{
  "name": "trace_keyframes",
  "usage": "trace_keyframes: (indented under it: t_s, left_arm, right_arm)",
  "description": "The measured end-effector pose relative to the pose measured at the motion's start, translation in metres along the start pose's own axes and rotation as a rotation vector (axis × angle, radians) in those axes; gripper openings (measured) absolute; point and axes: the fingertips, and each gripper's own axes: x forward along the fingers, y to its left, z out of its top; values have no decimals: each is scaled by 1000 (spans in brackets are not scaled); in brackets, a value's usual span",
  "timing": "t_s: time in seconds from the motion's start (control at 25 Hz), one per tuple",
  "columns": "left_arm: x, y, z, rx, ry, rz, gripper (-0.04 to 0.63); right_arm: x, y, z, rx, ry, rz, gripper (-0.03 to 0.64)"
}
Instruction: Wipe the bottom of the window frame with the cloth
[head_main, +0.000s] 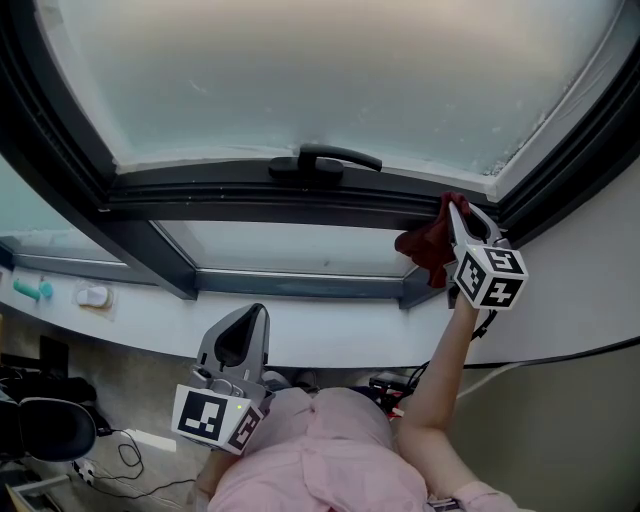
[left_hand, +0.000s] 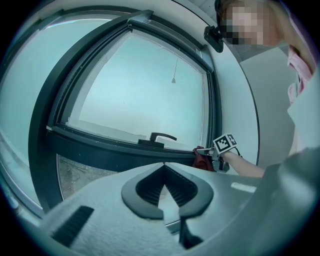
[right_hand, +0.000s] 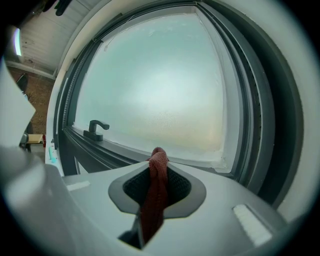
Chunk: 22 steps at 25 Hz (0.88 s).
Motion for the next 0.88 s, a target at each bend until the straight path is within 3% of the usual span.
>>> trace_keyframes:
  t_s: [0.88]
  left_arm:
    - [10, -8, -1, 4, 5, -11, -2]
  right_arm:
    - [-11, -43, -7, 31, 3, -96, 52]
